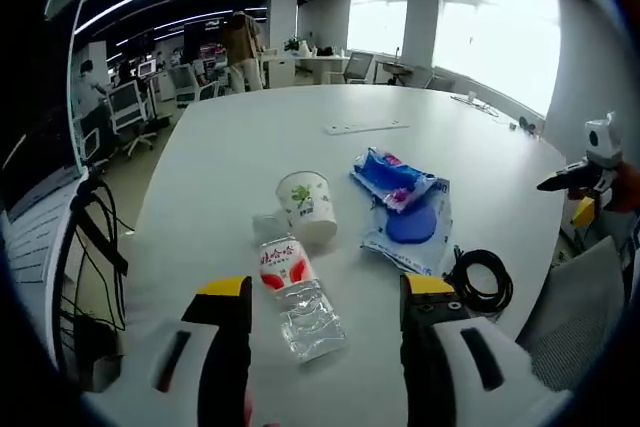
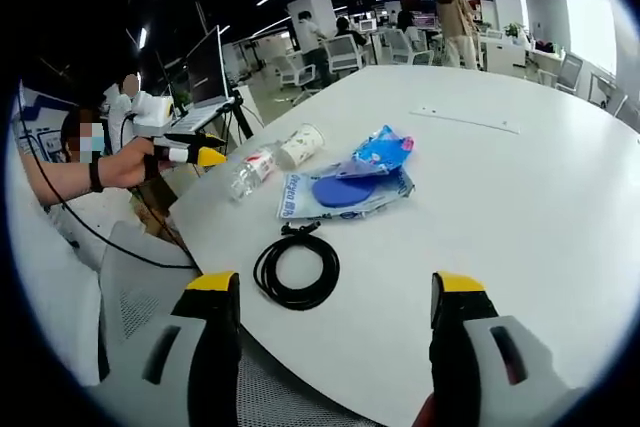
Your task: Arrange the tabletop items into an orderly group along one side of the table until the central work area is clear of visible clutter.
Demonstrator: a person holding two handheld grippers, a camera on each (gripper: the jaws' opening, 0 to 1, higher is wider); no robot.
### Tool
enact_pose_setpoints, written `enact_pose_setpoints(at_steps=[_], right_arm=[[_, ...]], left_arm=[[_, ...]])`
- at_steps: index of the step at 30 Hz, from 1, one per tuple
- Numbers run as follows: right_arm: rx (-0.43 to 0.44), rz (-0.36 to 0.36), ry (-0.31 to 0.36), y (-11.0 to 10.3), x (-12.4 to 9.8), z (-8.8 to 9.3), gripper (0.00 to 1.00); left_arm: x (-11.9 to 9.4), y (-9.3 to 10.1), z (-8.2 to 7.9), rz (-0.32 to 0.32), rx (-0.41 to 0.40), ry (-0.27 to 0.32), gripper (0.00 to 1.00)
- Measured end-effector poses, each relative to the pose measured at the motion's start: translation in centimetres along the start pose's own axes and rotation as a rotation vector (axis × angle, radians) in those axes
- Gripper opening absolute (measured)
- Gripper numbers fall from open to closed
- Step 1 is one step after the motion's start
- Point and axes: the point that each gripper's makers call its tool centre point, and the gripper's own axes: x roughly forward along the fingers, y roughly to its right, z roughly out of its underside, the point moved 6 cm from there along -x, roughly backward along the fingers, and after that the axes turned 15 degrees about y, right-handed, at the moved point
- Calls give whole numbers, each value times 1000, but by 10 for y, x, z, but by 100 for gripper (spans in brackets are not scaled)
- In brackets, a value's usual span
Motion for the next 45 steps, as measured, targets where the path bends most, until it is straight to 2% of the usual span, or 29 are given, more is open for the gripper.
enact_pose_setpoints(at_steps=[9,15,22,32,39,45], right_arm=[[4,11,-1,2,-2,0,77],[11,14,-2,2,0,2,77],[12,11,-5,2,1,4,77],[19,21,-3,7,-1,4,77],[29,26,-2,7,0,4,77],[39,28,0,8,0,7,77]], left_arm=[[16,-12,9,-27,12,-57,59],[21,-18,8,-42,7,-77,57],[31,-26,10,-57,13,-137,55],[52,-29,12,-62,-14,-199,53],[65,-30,19,-59,-20,-273,53],[71,-32,24,-60,-30,-313,52]])
